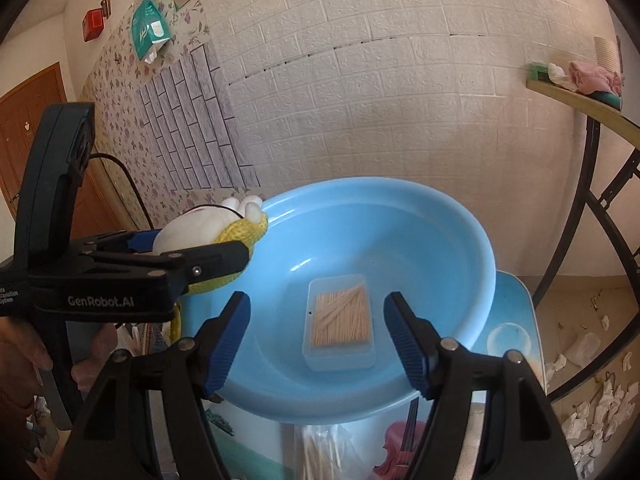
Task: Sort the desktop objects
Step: 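Carry bunny with left tool into the blue basin while right tool drops the toothpick box there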
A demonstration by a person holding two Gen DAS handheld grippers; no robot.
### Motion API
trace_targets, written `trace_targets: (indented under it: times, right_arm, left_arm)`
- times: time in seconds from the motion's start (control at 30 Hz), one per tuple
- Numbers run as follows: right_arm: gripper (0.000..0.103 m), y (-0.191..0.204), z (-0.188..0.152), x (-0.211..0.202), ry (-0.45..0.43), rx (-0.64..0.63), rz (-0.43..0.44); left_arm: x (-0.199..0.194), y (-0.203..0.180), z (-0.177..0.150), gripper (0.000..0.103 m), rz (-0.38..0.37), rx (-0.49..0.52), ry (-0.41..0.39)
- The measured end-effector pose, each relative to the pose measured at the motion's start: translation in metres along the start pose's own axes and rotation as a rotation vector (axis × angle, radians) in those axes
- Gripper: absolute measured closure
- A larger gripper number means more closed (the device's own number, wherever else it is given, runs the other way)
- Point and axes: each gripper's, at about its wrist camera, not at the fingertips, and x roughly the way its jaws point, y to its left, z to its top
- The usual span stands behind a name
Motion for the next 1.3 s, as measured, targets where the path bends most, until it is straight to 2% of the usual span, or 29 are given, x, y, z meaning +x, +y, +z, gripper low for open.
trace_targets:
  times: [0.17, 0.4, 0.6, 1.07, 1.3]
  right_arm:
    - [0.03, 0.002, -0.001, -0.003, -0.01, -0.068, -0.013]
    - [0.03, -0.004, 0.001, 0.0, -0.027, -0.069, 0.044]
    - [0.03, -0.003, 0.001, 0.004, -0.028, -0.073, 0.086]
    - [0.03, 0.002, -0.002, 0.01, -0.01, -0.069, 0.075]
    - [0.03, 0.003, 0.002, 0.01, 0.012, -0.069, 0.044]
  left_arm:
    - [0.005, -0.006, 0.001, 0.006, 0.048, 0.009, -0.021]
    - [0.011, -0.008, 0.011, 0.006, 0.051, 0.015, -0.03]
    - [0.019, -0.007, 0.011, 0.006, 0.068, 0.013, -0.008]
    - [0.019, 0.0, 0.007, 0.006, 0.066, 0.017, 0.001]
    - [0.008, 0.009, 0.0, 0.006, 0.07, -0.016, 0.005]
